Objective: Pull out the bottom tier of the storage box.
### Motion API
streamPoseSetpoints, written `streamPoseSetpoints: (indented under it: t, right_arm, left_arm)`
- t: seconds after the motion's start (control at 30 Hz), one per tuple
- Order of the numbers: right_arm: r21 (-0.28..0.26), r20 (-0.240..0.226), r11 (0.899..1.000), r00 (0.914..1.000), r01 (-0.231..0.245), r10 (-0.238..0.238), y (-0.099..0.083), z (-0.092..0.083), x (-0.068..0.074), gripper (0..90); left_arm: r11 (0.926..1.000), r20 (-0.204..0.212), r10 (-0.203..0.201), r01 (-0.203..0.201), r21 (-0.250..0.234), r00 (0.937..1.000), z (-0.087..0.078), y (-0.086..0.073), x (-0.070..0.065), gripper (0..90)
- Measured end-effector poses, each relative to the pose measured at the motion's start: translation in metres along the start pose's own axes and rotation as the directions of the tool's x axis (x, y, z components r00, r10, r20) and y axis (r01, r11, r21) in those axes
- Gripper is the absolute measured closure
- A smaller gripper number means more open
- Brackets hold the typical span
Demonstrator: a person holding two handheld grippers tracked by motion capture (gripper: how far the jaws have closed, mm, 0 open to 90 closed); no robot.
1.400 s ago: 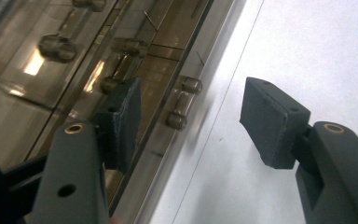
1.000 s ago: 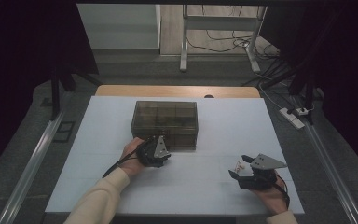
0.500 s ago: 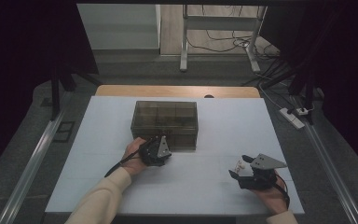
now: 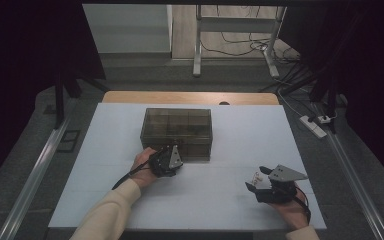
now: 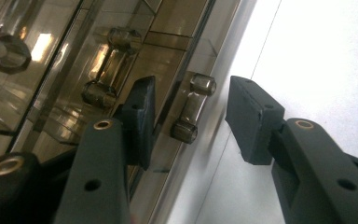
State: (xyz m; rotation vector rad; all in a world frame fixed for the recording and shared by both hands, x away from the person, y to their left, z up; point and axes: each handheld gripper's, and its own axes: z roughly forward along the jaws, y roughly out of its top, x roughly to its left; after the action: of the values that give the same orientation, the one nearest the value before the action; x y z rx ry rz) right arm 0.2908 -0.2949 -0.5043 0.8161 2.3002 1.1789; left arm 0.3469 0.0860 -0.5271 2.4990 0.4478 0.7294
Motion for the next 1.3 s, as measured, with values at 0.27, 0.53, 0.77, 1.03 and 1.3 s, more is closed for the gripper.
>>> streamPoseSetpoints:
  t: [0.27, 0.53, 0.77, 1.03, 1.3]
  right_arm:
    - [-0.002, 0.001, 1.000, 1.0000, 0.002, -0.002, 0.0001, -0.0002, -0.0002, 21.1]
    - [-0.004, 0.001, 1.000, 1.0000, 0.001, -0.001, 0.0000, -0.0004, -0.0001, 21.1]
    - [-0.004, 0.000, 1.000, 1.0000, 0.002, -0.002, -0.0001, -0.0003, -0.0003, 21.1]
    - [-0.003, 0.000, 1.000, 1.0000, 0.003, -0.003, -0.0001, -0.0004, 0.0000, 21.1]
    - [-0.003, 0.000, 1.000, 1.0000, 0.004, -0.004, -0.0002, -0.0002, 0.0000, 21.1]
  left_arm:
    - [1.0000, -0.022, 0.007, -0.007, 0.004, 0.9997, -0.0003, -0.0003, 0.0000, 58.8]
    - [0.9998, -0.024, 0.016, -0.016, 0.006, 0.9996, -0.0009, -0.0004, -0.0009, 59.5]
    - [0.9997, -0.020, 0.024, -0.023, 0.009, 0.9995, -0.0017, -0.0004, -0.0015, 59.9]
    - [0.9996, -0.011, 0.026, -0.026, 0.012, 0.9996, -0.0029, -0.0006, -0.0020, 60.3]
    - [0.9995, 0.001, 0.029, -0.029, 0.012, 0.9996, -0.0040, -0.0007, -0.0029, 61.0]
